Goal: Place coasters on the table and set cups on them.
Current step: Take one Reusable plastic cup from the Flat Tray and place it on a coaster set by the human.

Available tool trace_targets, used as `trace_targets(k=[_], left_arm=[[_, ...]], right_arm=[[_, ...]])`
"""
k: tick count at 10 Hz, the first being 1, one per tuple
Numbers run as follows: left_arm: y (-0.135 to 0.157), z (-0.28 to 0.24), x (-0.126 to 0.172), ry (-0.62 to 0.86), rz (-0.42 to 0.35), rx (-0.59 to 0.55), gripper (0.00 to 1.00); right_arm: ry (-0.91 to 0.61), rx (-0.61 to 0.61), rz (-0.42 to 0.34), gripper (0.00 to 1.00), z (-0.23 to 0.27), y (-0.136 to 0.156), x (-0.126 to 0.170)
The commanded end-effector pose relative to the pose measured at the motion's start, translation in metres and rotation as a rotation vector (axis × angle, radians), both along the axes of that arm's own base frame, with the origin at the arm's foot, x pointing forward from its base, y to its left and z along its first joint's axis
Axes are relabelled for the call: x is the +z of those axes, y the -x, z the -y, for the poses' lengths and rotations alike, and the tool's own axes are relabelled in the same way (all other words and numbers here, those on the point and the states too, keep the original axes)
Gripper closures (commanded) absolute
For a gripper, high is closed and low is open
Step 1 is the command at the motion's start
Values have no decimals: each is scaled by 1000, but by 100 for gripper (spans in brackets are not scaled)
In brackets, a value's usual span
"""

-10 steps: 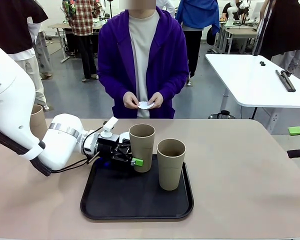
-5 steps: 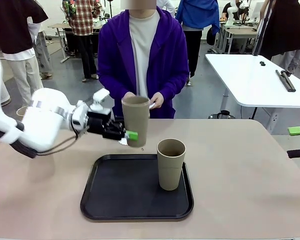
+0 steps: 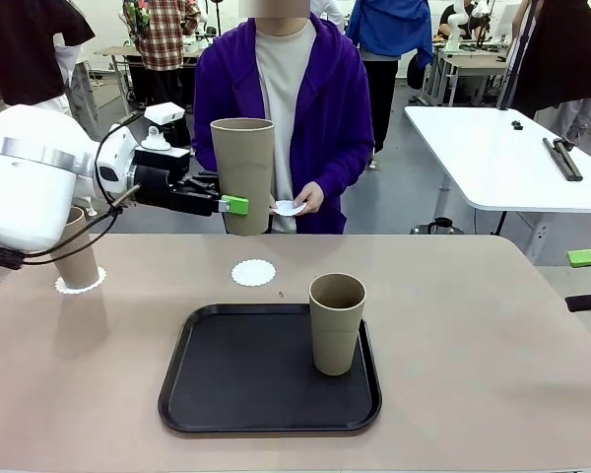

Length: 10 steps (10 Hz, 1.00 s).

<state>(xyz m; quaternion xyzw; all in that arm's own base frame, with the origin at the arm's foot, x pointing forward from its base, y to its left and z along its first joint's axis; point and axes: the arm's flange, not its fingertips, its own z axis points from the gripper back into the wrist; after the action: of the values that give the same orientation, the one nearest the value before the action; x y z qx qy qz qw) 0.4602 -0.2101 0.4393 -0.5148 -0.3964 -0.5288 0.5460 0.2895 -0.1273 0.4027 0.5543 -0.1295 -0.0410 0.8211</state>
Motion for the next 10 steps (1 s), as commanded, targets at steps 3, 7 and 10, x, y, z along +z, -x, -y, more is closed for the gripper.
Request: trace_targets(k=[3,7,10], left_arm=[[-5,2,-4,10,-11,11,100],[-48,-2,-24,18,2,22,18],[-106,0,-46,35,6,29,18]], right_arm=[[-9,3,11,0,-1,-1,1],[-9,3,11,0,-1,-1,1],[-9,3,11,0,-1,-1,1]])
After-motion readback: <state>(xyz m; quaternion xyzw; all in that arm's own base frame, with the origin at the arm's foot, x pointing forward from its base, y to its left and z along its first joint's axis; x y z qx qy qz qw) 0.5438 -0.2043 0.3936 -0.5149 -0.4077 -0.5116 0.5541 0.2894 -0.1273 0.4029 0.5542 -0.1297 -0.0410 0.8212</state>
